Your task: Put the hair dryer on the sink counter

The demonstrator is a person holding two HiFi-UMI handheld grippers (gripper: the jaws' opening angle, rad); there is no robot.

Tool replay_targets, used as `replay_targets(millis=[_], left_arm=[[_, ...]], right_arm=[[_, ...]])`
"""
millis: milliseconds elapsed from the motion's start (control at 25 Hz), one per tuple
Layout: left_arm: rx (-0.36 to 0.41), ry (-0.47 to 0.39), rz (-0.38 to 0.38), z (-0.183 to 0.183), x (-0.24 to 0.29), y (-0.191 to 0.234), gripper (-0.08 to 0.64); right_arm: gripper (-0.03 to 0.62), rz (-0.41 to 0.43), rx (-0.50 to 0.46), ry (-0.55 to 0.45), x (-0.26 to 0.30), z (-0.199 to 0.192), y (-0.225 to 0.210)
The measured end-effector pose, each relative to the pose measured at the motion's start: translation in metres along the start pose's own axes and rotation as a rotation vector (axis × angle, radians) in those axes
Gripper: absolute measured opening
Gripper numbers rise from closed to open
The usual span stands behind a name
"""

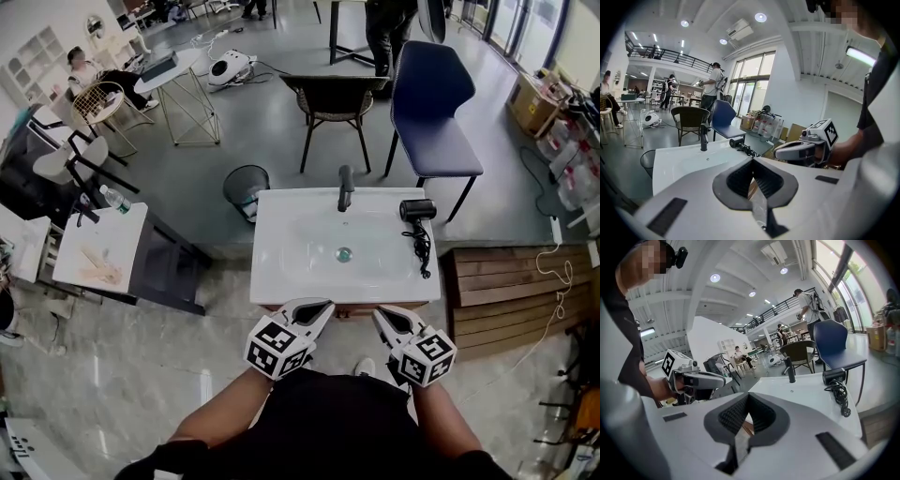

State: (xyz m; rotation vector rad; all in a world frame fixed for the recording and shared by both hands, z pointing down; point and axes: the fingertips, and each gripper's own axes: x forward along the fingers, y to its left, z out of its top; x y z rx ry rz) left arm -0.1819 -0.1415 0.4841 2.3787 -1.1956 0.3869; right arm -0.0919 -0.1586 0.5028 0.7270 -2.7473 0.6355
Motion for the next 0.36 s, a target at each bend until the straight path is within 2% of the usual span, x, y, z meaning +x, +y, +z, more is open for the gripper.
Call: replay_targets(millis=[360], left_arm=[[-0.007,-0.011,0.002,0.0041,0.002,0.0049,0.0]], right_arm=[[0.002,-0.01,-0.004,0.003,0.005,0.0,-0.003]])
